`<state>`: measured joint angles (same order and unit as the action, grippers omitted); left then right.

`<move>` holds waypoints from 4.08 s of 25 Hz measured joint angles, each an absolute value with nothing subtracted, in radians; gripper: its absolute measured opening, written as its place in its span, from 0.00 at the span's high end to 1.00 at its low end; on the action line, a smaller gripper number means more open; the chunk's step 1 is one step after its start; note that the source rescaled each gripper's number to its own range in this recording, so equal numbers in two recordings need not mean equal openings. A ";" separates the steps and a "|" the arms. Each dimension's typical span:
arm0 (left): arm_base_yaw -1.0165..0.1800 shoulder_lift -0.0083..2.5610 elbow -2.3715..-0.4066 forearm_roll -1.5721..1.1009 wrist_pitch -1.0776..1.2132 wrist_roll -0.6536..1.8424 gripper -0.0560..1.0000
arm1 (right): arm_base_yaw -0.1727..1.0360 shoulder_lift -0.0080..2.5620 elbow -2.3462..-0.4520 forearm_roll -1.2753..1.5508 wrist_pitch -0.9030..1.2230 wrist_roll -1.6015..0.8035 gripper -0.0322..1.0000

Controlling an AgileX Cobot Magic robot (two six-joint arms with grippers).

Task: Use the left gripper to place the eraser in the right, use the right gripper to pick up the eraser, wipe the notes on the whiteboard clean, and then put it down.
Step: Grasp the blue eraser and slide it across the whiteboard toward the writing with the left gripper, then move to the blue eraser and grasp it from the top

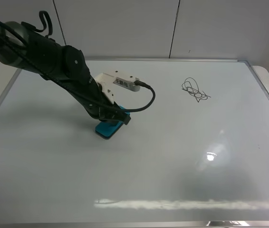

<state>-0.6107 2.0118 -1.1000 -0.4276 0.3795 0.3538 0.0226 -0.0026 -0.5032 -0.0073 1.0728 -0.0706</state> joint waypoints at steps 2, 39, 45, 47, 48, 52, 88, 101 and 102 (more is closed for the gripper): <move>-0.659 2.041 -1.143 -0.439 0.380 0.322 0.95 | 0.023 -0.003 -0.503 -0.007 1.073 -0.071 0.00; -0.910 2.552 -2.162 -0.364 1.005 0.477 0.95 | 0.023 -0.003 -0.503 -0.007 1.073 -0.071 0.00; -0.892 2.550 -2.253 -0.331 1.098 0.469 0.95 | 0.023 -0.003 -0.503 -0.007 1.073 -0.071 0.00; -0.885 2.547 -2.312 -0.316 1.126 0.449 0.95 | 0.023 -0.003 -0.503 -0.007 1.073 -0.071 0.00; -0.884 2.545 -2.340 -0.312 1.136 0.441 0.93 | 0.023 -0.003 -0.503 -0.007 1.073 -0.071 0.00; -0.884 2.544 -2.398 -0.292 1.153 0.431 0.67 | 0.023 -0.003 -0.503 -0.007 1.073 -0.071 0.00; -0.195 2.165 -2.401 -0.347 1.202 0.272 0.00 | 0.023 -0.003 -0.503 -0.007 1.073 -0.071 0.00; 0.447 1.719 -2.011 -0.654 1.202 0.215 0.00 | 0.023 -0.003 -0.503 -0.007 1.073 -0.071 0.00; 0.469 1.671 -1.953 -0.661 1.202 0.235 0.00 | 0.023 -0.003 -0.503 -0.007 1.073 -0.071 0.00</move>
